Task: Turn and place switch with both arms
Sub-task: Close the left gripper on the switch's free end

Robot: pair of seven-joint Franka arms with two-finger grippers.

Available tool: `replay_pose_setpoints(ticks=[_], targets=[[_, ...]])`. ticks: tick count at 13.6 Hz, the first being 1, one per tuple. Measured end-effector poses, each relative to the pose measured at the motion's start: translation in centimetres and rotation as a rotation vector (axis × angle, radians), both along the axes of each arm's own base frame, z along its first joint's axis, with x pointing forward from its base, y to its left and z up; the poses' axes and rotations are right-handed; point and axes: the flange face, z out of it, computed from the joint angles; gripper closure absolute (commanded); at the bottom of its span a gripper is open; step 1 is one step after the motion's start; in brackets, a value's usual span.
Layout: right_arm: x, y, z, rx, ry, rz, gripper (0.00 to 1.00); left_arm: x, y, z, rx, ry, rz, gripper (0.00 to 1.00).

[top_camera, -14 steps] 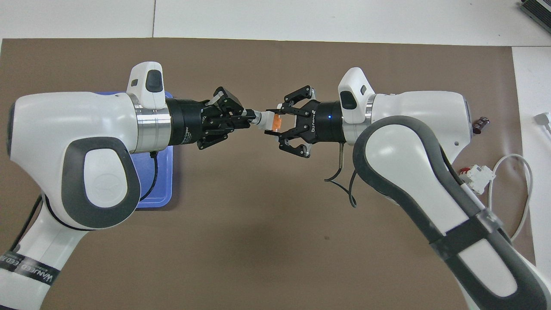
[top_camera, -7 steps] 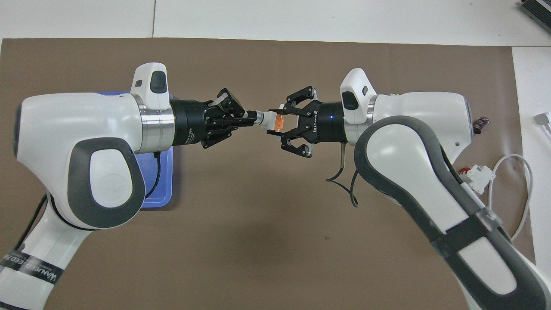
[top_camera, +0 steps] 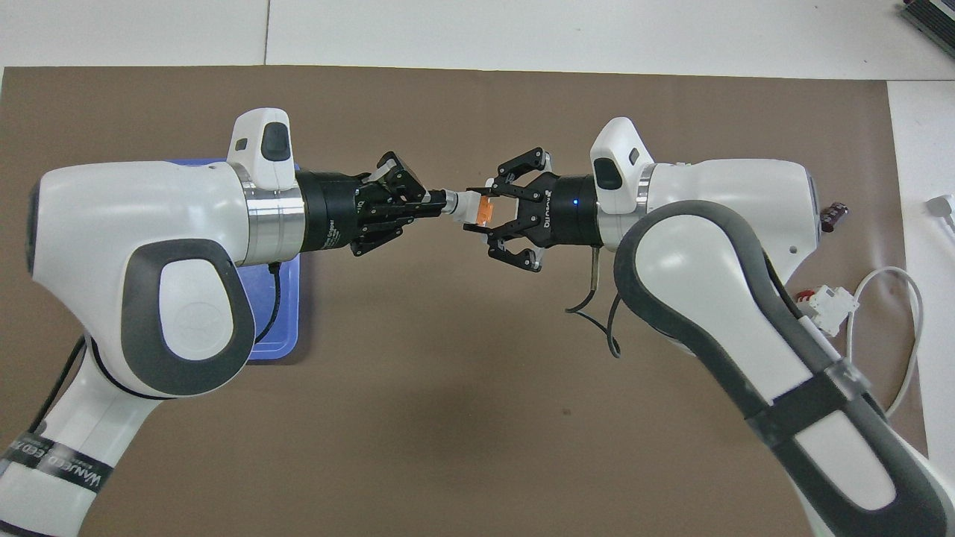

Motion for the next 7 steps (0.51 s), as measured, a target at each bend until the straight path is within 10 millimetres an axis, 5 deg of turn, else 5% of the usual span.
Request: replay_pose_setpoints(ticks=[7], targets=[[0.43, -0.67, 0.27, -0.007, -0.027, -0.024, 1.00, -0.01, -0.95, 0.16, -0.101, 0.289, 0.330, 1.00]])
